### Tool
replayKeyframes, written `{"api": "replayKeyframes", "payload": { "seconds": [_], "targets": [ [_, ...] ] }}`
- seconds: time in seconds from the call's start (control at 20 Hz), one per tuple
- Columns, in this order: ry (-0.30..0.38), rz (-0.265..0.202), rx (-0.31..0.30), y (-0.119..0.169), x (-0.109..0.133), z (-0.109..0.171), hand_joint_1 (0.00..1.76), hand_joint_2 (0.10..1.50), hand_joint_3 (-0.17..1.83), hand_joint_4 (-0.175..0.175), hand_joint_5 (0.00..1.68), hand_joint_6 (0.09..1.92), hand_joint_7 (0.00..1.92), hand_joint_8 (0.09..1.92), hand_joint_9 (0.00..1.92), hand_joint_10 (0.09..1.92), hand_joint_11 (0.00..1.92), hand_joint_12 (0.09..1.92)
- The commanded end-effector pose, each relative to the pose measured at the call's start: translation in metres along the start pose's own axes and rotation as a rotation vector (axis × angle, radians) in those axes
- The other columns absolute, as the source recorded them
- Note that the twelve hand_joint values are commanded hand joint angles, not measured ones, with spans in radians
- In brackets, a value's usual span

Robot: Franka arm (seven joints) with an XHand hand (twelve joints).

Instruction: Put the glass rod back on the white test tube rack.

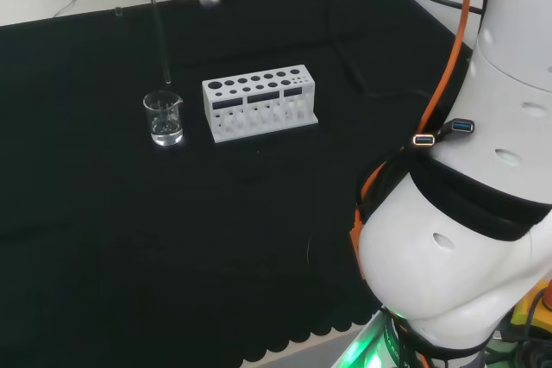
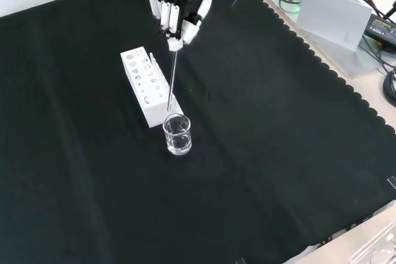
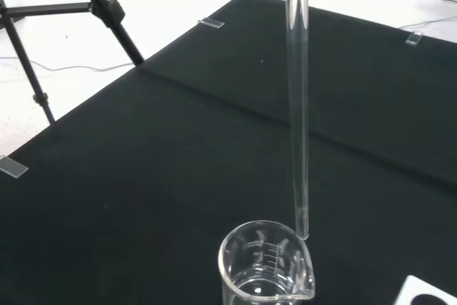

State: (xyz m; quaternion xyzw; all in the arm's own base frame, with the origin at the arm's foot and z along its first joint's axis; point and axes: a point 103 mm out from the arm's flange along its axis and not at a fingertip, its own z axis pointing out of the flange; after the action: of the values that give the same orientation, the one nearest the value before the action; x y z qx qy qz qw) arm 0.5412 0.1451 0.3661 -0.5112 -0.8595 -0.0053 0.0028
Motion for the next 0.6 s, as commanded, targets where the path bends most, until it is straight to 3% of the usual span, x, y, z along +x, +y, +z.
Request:
{"api": "replayKeyframes", "payload": {
  "seconds": [0.05, 0.6],
  "targets": [
    [0.006, 0.038, -0.009, -0.016, -0.019, -0.013, 1.31, 1.10, -0.17, -0.175, 1.31, 0.15, 1.20, 0.98, 1.66, 0.67, 1.60, 0.70],
    [0.017, 0.128, -0.020, -0.047, -0.071, -0.021, 1.31, 1.10, -0.17, -0.175, 1.31, 0.15, 1.20, 0.98, 1.65, 0.67, 1.60, 0.70]
  ]
}}
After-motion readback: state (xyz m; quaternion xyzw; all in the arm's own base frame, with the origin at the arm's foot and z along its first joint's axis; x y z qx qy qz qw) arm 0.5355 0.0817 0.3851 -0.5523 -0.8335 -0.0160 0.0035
